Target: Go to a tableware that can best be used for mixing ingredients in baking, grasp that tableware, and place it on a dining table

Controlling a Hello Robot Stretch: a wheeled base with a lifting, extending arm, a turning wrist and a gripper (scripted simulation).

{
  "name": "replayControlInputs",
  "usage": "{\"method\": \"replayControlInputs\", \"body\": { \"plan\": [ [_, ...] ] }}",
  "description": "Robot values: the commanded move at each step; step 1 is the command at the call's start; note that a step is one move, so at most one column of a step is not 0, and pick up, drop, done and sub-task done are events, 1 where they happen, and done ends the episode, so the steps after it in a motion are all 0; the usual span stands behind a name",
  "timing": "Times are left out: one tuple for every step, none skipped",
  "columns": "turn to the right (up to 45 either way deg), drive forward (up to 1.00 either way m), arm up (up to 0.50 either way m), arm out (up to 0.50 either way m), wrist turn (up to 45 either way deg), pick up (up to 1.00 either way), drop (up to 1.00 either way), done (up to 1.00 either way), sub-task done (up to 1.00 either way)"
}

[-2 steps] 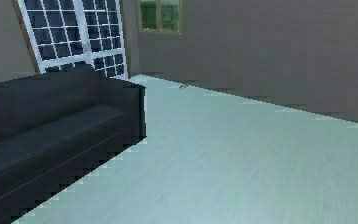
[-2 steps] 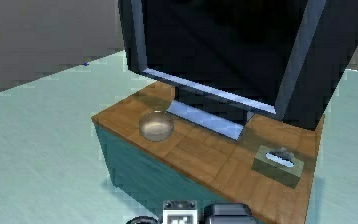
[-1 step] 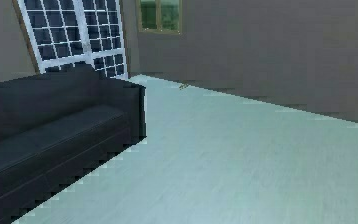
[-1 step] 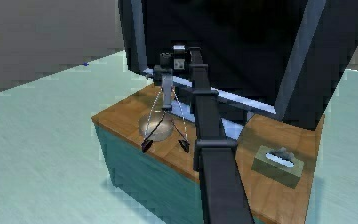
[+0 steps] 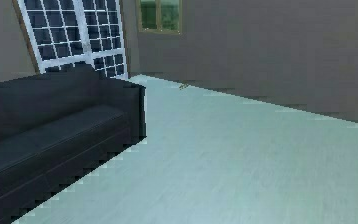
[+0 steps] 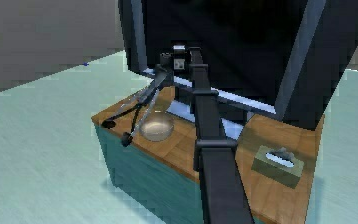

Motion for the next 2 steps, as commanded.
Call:
{"method": "replayControlInputs", "body": {
  "plan": [
    [0.0, 0.0, 0.0, 0.0, 45.0, 0.0, 0.0, 0.0, 0.0],
    [0.0, 0.0, 0.0, 0.0, 45.0, 0.0, 0.0, 0.0, 0.0]
  ]
}}
